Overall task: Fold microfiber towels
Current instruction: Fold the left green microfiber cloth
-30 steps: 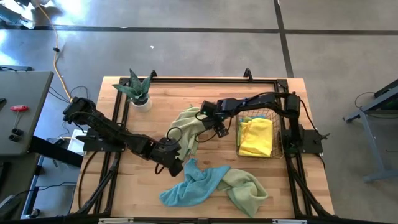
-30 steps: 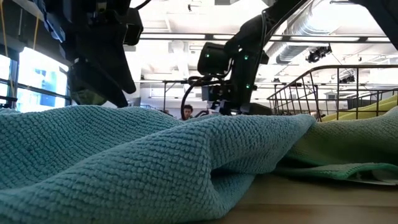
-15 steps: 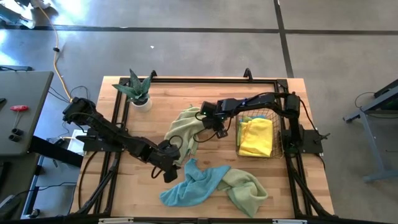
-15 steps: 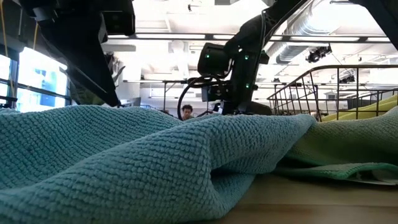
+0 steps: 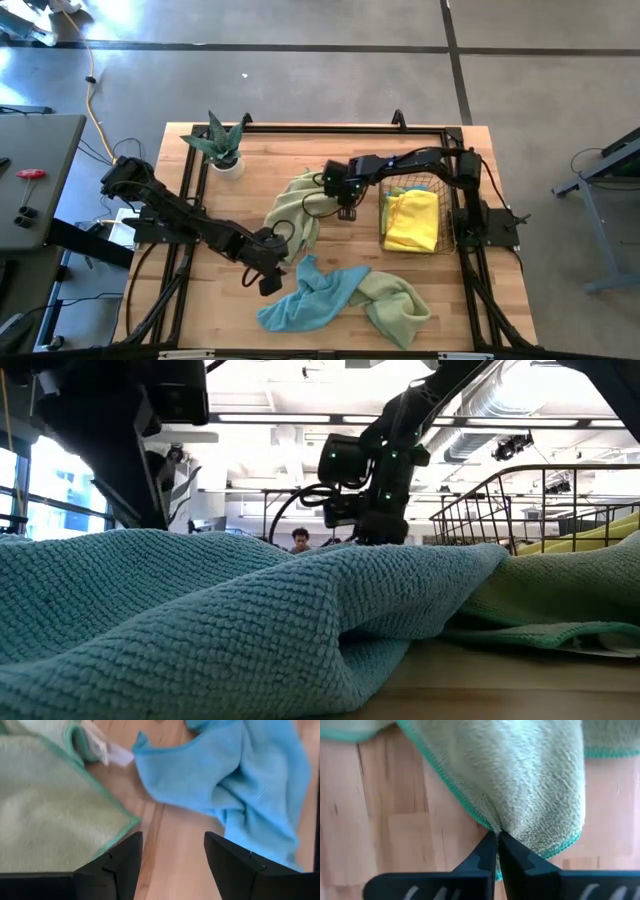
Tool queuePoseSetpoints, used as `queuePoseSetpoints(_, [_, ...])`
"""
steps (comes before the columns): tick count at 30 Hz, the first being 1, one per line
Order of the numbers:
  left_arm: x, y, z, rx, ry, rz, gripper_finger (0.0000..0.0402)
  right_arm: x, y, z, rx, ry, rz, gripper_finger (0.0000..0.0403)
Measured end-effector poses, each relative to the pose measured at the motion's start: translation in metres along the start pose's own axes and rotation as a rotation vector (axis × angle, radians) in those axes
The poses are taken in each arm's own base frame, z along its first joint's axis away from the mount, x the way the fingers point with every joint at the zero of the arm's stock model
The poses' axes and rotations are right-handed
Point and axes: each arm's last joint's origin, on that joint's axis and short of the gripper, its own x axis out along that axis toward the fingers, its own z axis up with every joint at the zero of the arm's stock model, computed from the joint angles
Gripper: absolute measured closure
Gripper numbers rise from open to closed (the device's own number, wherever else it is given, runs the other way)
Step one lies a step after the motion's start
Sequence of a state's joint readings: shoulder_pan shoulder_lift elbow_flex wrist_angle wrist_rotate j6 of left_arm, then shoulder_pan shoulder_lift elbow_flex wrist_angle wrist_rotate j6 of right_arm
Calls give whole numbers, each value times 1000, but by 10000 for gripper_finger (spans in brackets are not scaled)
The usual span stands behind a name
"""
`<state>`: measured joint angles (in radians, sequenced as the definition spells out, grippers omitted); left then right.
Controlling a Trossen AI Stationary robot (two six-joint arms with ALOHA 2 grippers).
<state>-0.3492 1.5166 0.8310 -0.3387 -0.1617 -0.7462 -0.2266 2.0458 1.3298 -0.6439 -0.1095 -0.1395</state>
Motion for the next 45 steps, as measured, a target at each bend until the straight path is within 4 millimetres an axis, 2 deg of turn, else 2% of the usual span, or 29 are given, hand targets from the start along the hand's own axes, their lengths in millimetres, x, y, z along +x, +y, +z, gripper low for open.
queuePoseSetpoints(7, [4, 9, -6, -88, 0, 160, 200, -7, 4, 4, 73, 20, 64, 401])
queuePoseSetpoints(15, [30, 3, -19, 310, 43, 219, 200, -8, 4, 6, 89, 18, 70, 402])
queuePoseSetpoints(18, [38, 3, -23, 363, 63, 235, 200, -8, 4, 6, 99, 18, 71, 402])
queuePoseSetpoints(23, [47, 1, -21, 423, -15, 296, 200, -8, 4, 6, 114, 17, 71, 403])
queuePoseSetpoints(33, [50, 4, -19, 534, -70, 412, 203, -8, 4, 7, 116, 13, 71, 403])
queuePoseSetpoints(38, [51, 3, -20, 481, -43, 357, 239, -8, 4, 7, 137, 12, 71, 403])
queuePoseSetpoints(45, [53, 5, -18, 329, -10, 273, 338, -8, 4, 8, 137, 1, 72, 403])
